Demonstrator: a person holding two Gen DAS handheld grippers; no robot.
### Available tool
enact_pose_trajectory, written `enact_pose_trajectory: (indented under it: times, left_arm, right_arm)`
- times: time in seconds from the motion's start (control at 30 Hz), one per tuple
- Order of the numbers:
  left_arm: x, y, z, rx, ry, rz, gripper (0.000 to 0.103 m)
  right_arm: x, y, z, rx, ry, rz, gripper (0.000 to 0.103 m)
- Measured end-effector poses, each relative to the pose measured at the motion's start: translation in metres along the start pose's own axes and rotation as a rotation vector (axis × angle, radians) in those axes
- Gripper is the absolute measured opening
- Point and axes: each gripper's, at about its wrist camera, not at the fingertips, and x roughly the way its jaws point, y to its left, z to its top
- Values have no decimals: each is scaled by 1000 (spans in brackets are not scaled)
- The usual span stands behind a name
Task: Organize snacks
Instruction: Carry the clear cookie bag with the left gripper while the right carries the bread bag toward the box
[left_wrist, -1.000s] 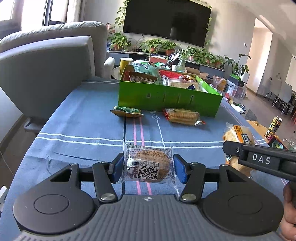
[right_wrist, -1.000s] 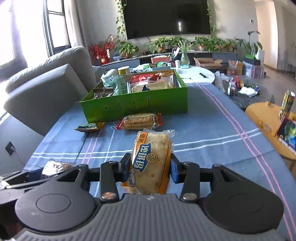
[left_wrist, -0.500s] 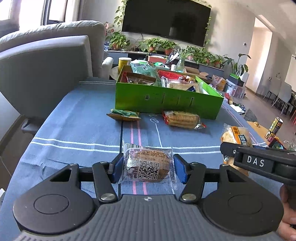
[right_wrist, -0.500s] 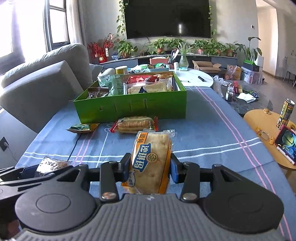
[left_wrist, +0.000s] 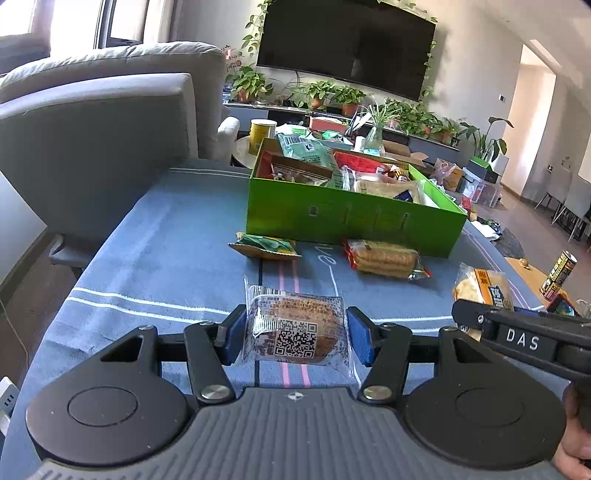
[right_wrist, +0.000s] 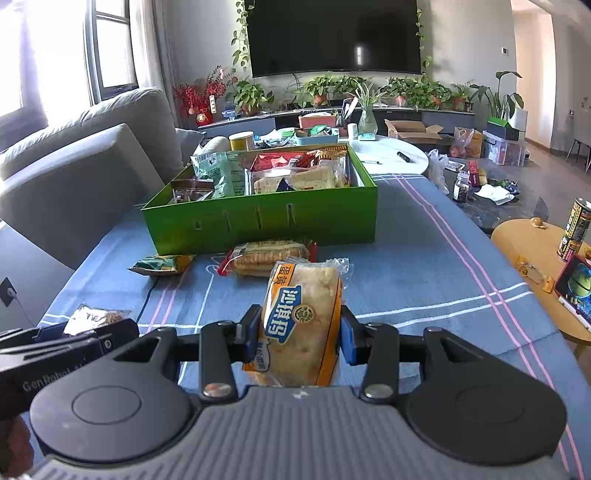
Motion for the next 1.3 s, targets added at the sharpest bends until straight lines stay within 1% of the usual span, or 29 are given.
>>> enact_pose_trajectory:
  times: [0.07,0.23,0.37,0.43,0.5,0.53,0.57,0.63,0.77,0.8,0.83,0.87,0.9,0.93,0.97,1.0,1.03,1.13,1.3]
  left_arm:
    - [1,1,2,0,-10,3,52]
    - [3,1,9,8,-33,5,52]
    - [9,2,6,18,-11,19,53]
    - [13,4,3,17,13,22,57]
    - [16,6,-1,19,31,42,66]
    - [17,7,-3,23,36,52,69]
    - [17,8,-5,27,42,59,73]
    - [19,10,-10,37,62,53,78]
    - [34,8,-17,52,106,47,82]
    - [37,5,-18,73,89,49,82]
    - [40,2,-18,94,86,51,81]
    - [43,-1,-18,120,74,59,64]
    - [44,-4,-18,139,59,79,54]
    - [44,-4,-16,133,63,59,52]
    - [43,-2,-14,102,67,31,52]
    - [40,1,-11,62,55,12,52]
    - [37,2,-9,47,42,12,52]
    - [31,1,-1,50,0,25,52]
    - [27,-4,15,90,-24,13,52]
  right_arm:
    - [3,0,1,1,7,3,89]
    - [9,2,4,-3,10,7,89]
    - [12,5,5,-7,9,5,89]
    - [14,5,6,-7,11,5,89]
    - [15,4,5,-6,17,3,89]
    - [16,3,4,0,21,1,89]
    - [17,2,3,8,27,1,89]
    - [18,-1,2,22,37,5,89]
    - [19,-4,-2,33,56,3,89]
    - [19,-4,-2,34,58,4,89]
    - [19,-3,-3,33,61,5,89]
    - [19,-3,-3,33,62,6,89]
    - [19,-3,-3,32,61,7,89]
    - [19,-3,-3,30,60,7,89]
    - [18,-2,-2,27,59,7,89]
    - [18,-2,-1,26,56,7,89]
    - [17,-2,0,24,52,7,89]
    - [15,-3,5,20,30,-1,89]
    - [16,0,15,8,4,0,89]
